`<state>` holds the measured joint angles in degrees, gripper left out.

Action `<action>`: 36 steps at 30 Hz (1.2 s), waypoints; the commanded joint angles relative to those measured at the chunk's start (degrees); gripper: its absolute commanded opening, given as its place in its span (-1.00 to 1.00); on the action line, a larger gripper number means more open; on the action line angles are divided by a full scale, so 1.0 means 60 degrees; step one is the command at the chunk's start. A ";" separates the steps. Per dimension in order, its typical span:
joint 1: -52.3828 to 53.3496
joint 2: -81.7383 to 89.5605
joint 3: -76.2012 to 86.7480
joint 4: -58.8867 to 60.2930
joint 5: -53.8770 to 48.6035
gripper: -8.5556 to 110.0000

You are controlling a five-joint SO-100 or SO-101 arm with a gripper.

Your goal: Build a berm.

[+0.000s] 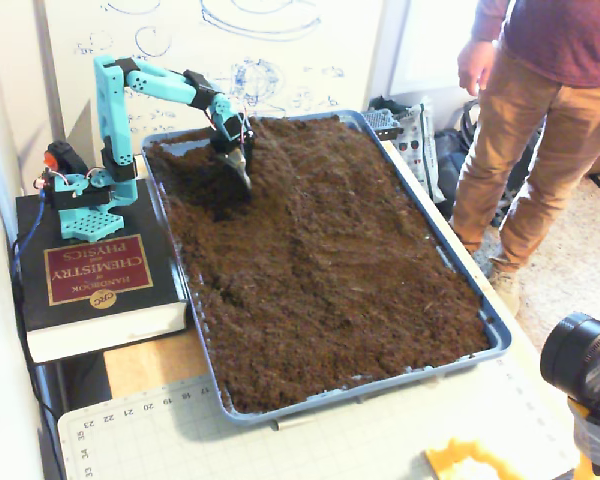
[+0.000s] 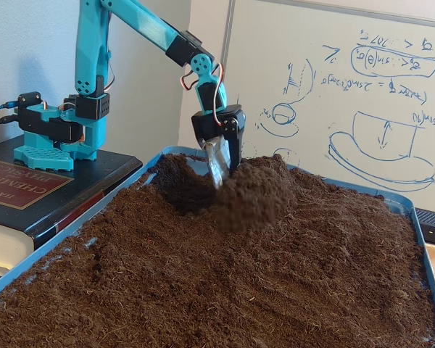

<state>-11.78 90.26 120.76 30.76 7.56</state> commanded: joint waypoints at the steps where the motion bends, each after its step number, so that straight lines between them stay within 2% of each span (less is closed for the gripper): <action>1: 0.0146 0.1011 -0.0879 -0.0249 -0.0059 -0.85; 14: 0.0132 0.2432 -0.0747 -0.0190 0.0029 -0.85; 28: 0.0146 0.7090 0.2212 0.2886 -0.0132 -0.85; 31: 0.0220 0.7969 0.3267 0.3149 -0.0615 -0.85; 36: 0.1421 0.9038 0.5229 0.3135 -0.2153 -0.85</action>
<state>-7.47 139.75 149.59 49.66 -0.88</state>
